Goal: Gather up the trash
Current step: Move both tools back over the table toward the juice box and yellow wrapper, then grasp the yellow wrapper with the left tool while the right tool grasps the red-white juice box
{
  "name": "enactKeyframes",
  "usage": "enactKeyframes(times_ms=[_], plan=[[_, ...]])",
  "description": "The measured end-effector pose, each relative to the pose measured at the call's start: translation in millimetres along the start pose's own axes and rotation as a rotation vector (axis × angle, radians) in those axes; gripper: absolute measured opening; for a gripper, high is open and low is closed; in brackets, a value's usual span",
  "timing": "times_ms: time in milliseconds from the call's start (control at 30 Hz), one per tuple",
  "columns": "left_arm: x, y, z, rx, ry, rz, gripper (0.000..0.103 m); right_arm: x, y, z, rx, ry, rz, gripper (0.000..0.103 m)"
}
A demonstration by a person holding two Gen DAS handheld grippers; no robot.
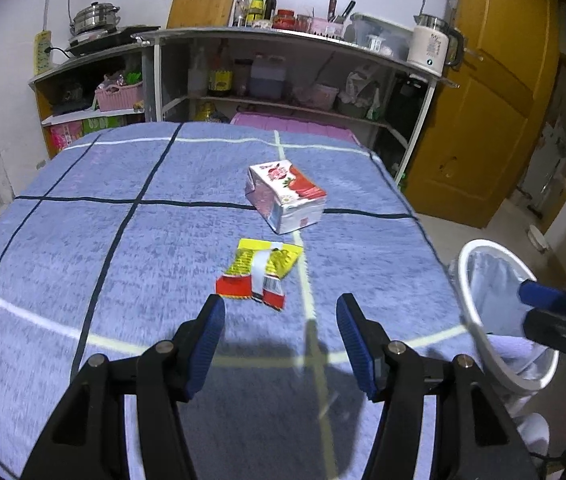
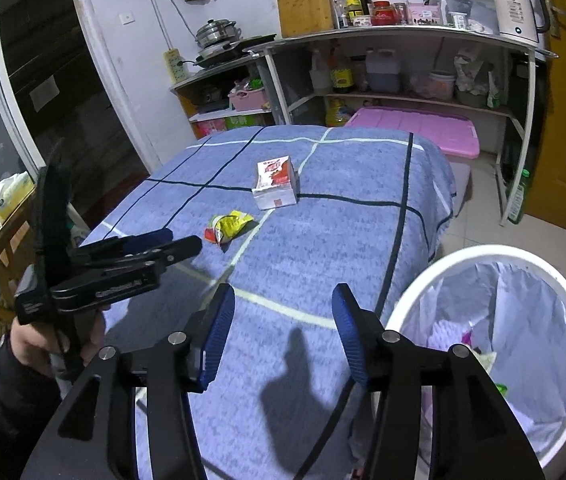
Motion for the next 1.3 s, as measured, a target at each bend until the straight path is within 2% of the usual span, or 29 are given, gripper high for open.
enactKeyframes(times_ms=[467, 567, 933, 1033, 1100, 1300], plan=[[-52.3, -12.6, -13.8, 0.004, -0.012, -0.080, 0.060, -30.5, -25.0, 2.6, 0.012, -0.009, -0.023, 0.052], [-57.7, -12.4, -13.8, 0.005, -0.027, -0.089, 0.052, -37.3, -28.7, 2.3, 0.011, -0.011, -0.029, 0.052], [-36.9, -3.8, -24.0, 0.048, -0.003, -0.049, 0.040, -61.3, -49.1, -3.6, 0.020, -0.011, -0.043, 0.052], [-28.3, -0.5, -31.2, 0.069, 0.000, -0.036, 0.039, -70.8, -55.3, -10.0, 0.042, -0.008, -0.049, 0.054], [-22.4, 0.6, -35.1, 0.079, 0.000, -0.024, 0.039, -78.3, -59.9, -14.6, 0.060, -0.007, -0.054, 0.059], [-8.4, 5.3, -49.6, 0.105, -0.008, 0.002, 0.039, -108.2, -74.8, -28.0, 0.113, 0.009, -0.074, 0.060]])
Point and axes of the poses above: each gripper's, at about its wrist camera, not at the fingertips, and x roughly against the way its jaws point, z to its right, y to its underside, the point moved 2 cm from there along -x, roughly the way its jaws point, and after that the axes turned 4 degrees about -x, right-handed, at the moved point
